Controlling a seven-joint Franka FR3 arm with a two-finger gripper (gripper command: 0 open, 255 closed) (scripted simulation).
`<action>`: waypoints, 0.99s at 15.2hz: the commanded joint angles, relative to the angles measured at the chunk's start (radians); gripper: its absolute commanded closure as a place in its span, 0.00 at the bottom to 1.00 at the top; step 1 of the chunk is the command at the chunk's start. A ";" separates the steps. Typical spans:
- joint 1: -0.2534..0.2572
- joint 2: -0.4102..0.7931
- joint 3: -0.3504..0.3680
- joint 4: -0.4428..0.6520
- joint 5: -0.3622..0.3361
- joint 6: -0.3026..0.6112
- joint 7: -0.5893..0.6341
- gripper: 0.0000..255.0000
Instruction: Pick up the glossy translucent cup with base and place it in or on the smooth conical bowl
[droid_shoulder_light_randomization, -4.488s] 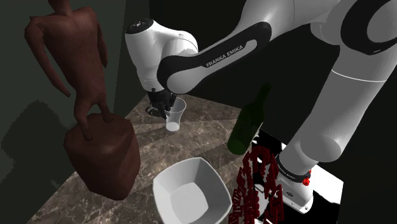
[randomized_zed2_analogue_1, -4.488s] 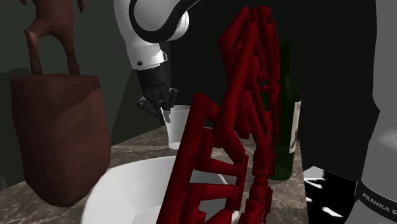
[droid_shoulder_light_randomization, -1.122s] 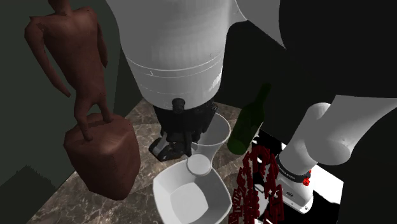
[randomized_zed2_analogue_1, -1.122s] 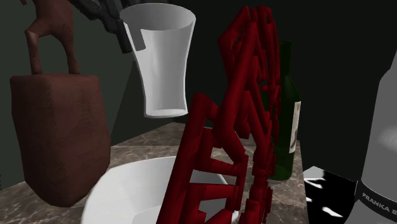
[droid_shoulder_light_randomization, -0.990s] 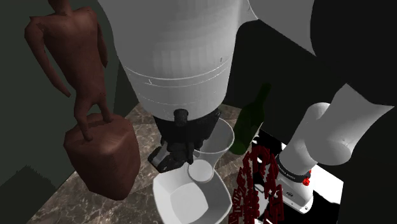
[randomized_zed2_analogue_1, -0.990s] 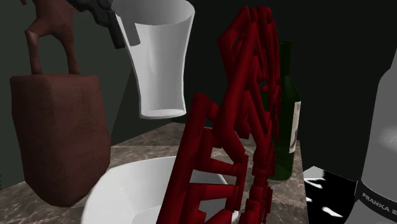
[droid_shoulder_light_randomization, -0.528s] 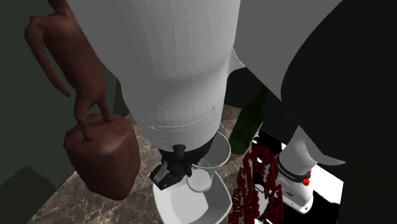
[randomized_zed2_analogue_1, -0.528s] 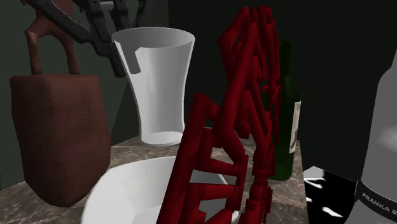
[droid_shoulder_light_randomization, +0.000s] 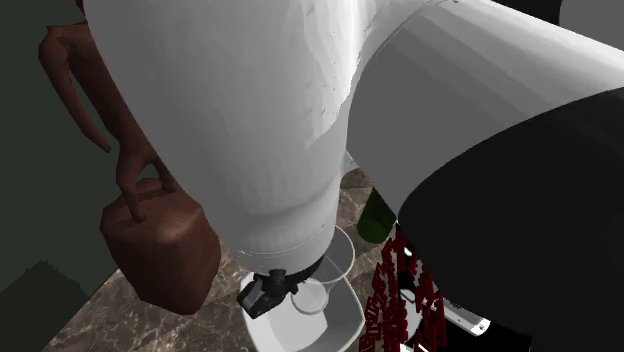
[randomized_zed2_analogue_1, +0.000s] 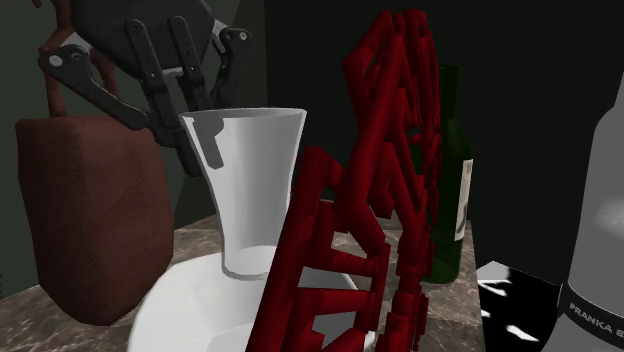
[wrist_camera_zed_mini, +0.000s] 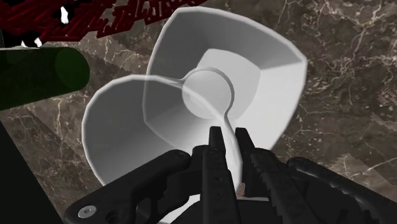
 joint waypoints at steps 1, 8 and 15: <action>0.000 0.007 0.001 -0.026 -0.006 0.030 0.005 1.00; 0.001 0.027 0.007 -0.067 -0.019 0.082 0.021 1.00; 0.001 0.027 0.007 -0.067 -0.019 0.082 0.021 0.00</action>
